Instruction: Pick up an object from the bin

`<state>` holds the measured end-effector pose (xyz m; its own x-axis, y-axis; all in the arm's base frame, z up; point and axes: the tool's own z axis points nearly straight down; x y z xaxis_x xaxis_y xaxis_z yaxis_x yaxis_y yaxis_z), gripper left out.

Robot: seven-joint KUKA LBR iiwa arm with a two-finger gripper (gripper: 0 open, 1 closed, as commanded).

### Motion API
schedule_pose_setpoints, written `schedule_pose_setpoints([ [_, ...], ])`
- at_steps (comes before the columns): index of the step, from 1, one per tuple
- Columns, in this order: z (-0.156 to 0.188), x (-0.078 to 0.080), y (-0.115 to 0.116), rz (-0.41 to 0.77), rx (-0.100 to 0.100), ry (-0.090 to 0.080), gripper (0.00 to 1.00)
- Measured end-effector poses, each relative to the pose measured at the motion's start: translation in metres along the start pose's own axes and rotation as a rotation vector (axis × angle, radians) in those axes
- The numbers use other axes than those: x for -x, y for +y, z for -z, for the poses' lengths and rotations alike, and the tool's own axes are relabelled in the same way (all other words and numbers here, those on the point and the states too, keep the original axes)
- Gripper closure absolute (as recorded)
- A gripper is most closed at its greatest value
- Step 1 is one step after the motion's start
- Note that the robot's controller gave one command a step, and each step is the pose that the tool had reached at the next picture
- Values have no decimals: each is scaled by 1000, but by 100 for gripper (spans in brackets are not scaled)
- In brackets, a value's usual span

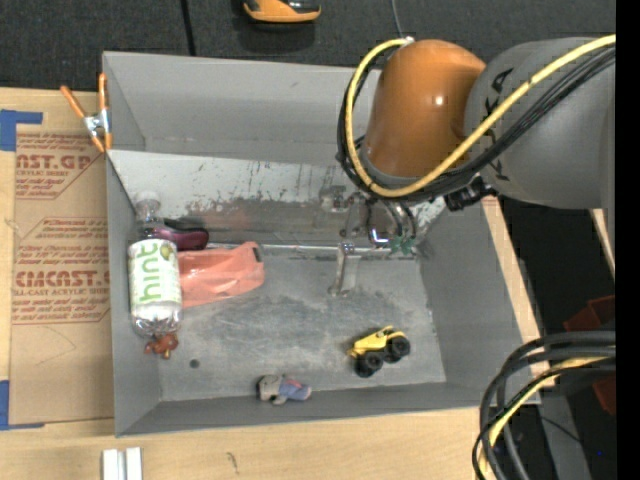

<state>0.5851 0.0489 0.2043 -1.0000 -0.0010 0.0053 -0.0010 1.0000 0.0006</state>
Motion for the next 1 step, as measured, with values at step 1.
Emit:
schedule_pose_setpoints([
  [1, 5, 1, 0, -1, 1, -8, 0],
])
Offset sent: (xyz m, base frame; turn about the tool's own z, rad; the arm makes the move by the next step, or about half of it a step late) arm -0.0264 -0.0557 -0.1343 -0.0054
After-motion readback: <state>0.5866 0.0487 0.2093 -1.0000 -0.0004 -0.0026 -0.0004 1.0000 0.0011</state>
